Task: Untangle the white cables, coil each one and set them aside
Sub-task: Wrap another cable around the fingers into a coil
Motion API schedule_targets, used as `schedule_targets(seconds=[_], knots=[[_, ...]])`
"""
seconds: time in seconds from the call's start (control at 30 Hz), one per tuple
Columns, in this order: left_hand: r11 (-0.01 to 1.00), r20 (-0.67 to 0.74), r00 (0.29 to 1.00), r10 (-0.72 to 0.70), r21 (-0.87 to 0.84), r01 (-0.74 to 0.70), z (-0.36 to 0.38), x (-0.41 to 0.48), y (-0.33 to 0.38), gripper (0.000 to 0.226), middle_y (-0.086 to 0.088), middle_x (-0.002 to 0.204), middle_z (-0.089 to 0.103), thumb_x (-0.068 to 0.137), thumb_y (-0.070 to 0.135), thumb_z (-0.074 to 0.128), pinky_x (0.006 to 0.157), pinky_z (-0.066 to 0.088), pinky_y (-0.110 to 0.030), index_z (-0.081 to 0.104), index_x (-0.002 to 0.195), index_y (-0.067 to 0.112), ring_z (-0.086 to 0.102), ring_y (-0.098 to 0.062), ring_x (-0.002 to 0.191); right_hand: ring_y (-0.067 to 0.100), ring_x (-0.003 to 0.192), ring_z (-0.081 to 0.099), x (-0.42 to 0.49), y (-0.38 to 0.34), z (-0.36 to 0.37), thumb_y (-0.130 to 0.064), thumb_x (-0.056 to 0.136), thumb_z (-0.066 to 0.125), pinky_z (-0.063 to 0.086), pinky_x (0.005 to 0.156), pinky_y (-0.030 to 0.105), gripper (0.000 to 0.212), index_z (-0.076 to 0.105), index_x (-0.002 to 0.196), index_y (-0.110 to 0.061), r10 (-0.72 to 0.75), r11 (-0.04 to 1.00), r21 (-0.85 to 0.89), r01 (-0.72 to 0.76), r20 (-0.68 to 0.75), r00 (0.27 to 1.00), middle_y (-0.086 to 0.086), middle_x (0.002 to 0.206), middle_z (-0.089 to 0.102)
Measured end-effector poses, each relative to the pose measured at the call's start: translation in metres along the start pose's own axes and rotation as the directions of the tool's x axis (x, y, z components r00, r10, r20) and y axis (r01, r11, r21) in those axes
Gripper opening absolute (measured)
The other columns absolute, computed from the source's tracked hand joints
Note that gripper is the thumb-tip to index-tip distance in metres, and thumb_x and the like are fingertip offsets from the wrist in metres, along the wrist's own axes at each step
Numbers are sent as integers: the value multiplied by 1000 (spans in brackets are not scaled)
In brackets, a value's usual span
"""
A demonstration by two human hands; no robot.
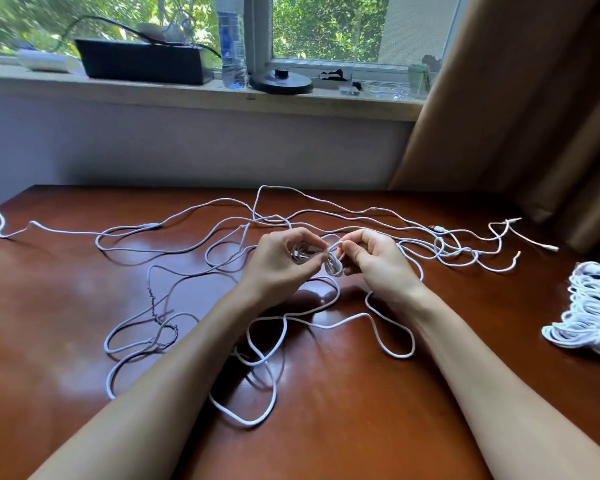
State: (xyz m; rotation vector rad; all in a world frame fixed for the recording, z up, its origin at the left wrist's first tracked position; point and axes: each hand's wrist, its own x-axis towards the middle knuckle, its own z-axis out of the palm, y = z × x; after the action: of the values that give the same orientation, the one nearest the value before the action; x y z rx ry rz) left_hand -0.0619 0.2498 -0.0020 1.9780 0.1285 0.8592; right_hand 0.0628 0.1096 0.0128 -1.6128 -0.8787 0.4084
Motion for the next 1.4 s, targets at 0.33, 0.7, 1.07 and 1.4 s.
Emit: schedule_targets(seconds=[0.33, 0.7, 1.07, 1.4], knots=[[999, -51, 998, -22, -41, 20, 2, 1, -1, 9, 4, 86, 75, 84, 6, 78, 71, 49, -21, 75, 92, 8, 67, -5, 74, 21, 71, 68, 0, -2, -2, 2, 94, 66, 55, 63, 25, 9, 66, 101, -3, -61, 998, 23, 62, -65, 996, 24, 91, 71], [1000, -139, 990, -4, 0, 4, 2, 0, 3, 10, 4, 87, 77, 82, 5, 80, 75, 55, -21, 77, 90, 9, 71, -7, 78, 3, 80, 71, -1, -4, 0, -14, 86, 78, 50, 74, 15, 9, 78, 94, -10, -80, 995, -59, 78, -42, 996, -3, 85, 78], [999, -197, 980, -41, 11, 44, 1, 1, 2, 10, 2, 87, 77, 81, 5, 80, 75, 55, -23, 76, 89, 10, 72, -10, 79, -1, 92, 68, -8, -10, 1, -5, 84, 53, 51, 87, 24, 35, 76, 97, -28, -113, 978, -168, 123, 67, 991, -12, 98, 77], [994, -207, 973, -103, -1, 105, 0, 0, -3, 9, 0, 76, 74, 78, 15, 80, 66, 53, -33, 73, 83, 11, 62, -8, 65, 9, 91, 66, -8, 1, 5, -19, 81, 82, 55, 82, 31, 33, 70, 109, -33, -197, 918, -319, 235, 148, 969, -16, 100, 70]])
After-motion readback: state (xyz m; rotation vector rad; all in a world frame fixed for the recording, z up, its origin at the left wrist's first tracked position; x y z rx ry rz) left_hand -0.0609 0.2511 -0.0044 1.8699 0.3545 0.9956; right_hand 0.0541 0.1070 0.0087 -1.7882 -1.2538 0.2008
